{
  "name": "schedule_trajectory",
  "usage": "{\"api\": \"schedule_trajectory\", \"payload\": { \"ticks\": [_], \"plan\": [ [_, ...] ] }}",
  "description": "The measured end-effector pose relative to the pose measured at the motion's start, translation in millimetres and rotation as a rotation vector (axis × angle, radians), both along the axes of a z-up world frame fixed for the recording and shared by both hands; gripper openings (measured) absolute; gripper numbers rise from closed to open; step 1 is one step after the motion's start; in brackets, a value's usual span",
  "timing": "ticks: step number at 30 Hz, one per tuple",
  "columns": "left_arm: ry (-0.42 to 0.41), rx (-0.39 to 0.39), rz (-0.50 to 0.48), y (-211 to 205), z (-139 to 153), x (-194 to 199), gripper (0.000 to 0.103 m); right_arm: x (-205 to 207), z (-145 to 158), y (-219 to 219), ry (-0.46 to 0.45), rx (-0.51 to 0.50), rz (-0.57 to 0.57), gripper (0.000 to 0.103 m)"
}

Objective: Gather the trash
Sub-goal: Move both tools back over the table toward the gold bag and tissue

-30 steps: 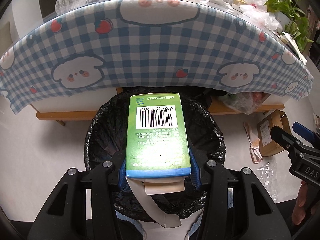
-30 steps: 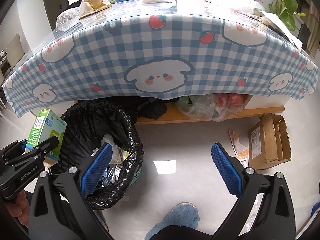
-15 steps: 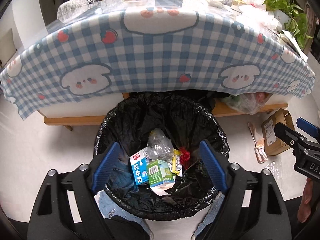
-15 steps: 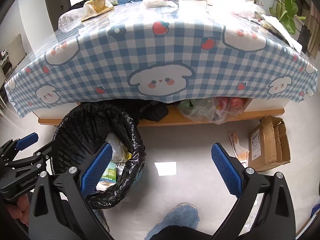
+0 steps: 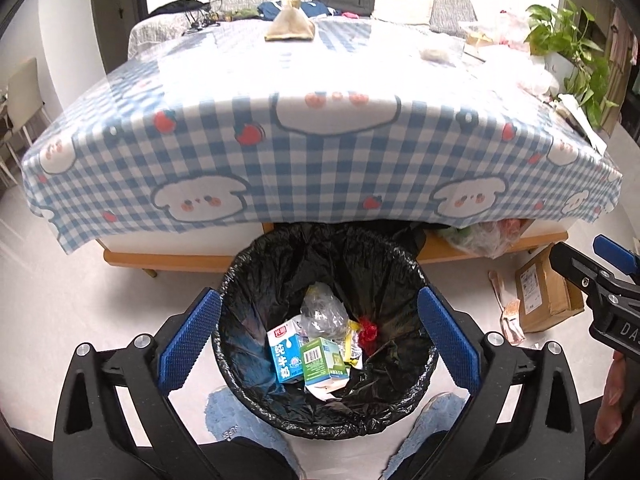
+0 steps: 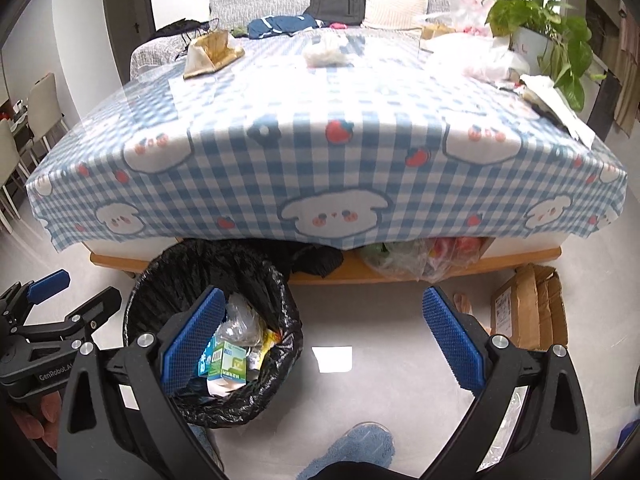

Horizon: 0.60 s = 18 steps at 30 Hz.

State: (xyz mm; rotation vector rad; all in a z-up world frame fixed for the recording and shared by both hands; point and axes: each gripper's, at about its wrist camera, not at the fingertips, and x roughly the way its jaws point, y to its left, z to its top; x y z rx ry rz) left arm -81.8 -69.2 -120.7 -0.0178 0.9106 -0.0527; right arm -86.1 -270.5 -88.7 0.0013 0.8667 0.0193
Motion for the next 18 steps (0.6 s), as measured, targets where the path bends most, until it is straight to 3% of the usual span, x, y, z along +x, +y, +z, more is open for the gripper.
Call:
{"api": "schedule_trajectory", "payload": {
  "ticks": [11, 18],
  "plan": [
    [-0.042, -0.025, 0.06, 15.6, 42.5, 12.2, 0.097, 9.1, 38.7, -2.6, -0.056, -0.01, -0.011, 0.095],
    [-0.046, -0.055, 0.04, 12.7, 64.8, 22.6, 0.097, 15.4, 60.3, -9.5, -0.094, 0.006, -0.029, 0.095]
  ]
}}
